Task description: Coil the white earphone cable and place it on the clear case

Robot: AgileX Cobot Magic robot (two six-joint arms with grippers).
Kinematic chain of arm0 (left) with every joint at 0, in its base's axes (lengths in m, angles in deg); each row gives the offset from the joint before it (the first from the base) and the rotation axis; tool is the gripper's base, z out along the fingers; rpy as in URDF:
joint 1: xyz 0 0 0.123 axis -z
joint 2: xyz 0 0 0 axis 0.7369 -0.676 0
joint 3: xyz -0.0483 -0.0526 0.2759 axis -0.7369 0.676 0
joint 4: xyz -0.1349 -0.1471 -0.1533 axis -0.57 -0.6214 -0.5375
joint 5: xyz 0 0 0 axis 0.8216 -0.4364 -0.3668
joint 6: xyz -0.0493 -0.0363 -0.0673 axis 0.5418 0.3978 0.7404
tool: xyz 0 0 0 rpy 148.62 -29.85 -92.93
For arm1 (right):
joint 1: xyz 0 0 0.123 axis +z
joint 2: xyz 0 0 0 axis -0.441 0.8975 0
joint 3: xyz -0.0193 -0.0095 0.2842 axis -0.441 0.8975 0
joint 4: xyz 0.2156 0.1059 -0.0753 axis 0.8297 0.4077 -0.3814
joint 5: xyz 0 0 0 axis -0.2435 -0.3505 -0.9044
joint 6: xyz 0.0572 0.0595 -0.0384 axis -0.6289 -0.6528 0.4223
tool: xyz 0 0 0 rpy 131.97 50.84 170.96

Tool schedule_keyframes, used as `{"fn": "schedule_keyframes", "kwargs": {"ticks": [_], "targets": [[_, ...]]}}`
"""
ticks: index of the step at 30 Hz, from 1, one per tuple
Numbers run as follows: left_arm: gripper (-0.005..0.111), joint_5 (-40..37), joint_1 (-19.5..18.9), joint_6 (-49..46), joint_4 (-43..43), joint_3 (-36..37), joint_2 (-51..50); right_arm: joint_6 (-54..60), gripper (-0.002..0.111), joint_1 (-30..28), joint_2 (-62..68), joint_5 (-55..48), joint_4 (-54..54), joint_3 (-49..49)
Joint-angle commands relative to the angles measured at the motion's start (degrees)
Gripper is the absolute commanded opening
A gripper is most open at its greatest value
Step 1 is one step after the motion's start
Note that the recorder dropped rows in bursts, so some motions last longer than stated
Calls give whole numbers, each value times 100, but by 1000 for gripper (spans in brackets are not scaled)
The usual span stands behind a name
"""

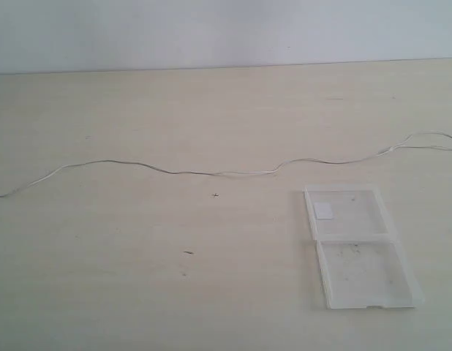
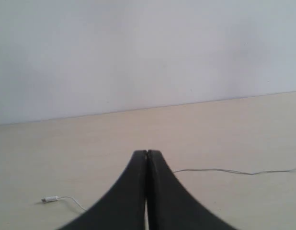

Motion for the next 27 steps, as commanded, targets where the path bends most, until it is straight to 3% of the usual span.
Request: {"fn": "schedule_keyframes", "kwargs": {"ticks": [1,22,27], "targets": [[0,29,-5,-14,-63,20,32,-7,0,-35,-14,5,6,25],[0,29,-5,-14,-63,20,32,186,0,-35,-14,386,-138,25],[0,29,-5,-24,-63,20,32,-515,0,-35,-14,560,222,25]]}}
